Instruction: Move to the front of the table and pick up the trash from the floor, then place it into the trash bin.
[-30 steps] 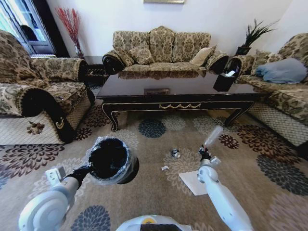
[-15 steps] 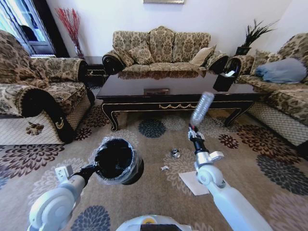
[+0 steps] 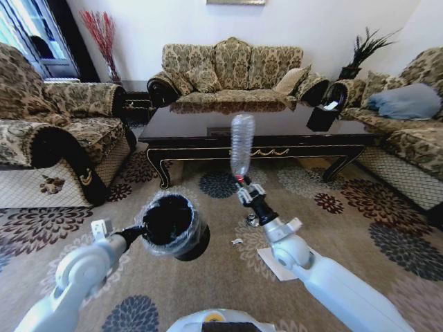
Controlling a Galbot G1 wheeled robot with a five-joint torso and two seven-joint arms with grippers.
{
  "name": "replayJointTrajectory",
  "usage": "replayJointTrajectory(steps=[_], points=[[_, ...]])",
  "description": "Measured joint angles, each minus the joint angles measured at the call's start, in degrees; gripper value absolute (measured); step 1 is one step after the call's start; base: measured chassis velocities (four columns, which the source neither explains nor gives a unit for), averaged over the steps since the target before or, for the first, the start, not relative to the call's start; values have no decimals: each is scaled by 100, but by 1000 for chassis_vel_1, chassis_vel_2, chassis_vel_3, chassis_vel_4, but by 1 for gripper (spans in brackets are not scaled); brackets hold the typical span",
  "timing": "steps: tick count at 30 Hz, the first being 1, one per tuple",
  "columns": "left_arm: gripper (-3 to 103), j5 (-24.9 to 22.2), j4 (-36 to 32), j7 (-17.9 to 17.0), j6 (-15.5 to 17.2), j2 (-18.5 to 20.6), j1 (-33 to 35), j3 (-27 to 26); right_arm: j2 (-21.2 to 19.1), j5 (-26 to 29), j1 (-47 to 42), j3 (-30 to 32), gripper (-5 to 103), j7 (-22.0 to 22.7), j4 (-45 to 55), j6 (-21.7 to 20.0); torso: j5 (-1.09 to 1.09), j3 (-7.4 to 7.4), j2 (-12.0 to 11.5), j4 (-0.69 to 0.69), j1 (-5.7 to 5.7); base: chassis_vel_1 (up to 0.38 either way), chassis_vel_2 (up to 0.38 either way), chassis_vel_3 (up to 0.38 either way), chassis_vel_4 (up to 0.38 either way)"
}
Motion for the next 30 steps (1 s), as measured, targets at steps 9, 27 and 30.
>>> replayJointTrajectory(steps=[9,27,30], points=[[2,-12,763,-38,0,-108,-1033,884,428,-58,1317,-1155,29,-20,-626,67,0,0,0,0,0,0,0,0,0],[2,-112,1621,-423,21,-714,-2586,2015,1030,80,2248,-2312,29,-147,-1598,140,1,-1,0,-1,0,0,0,0,0],[2,-119,1589,-448,24,-734,-2595,2017,1010,79,2246,-2320,29,-192,-1641,152,1,-1,0,0,0,0,0,0,0]])
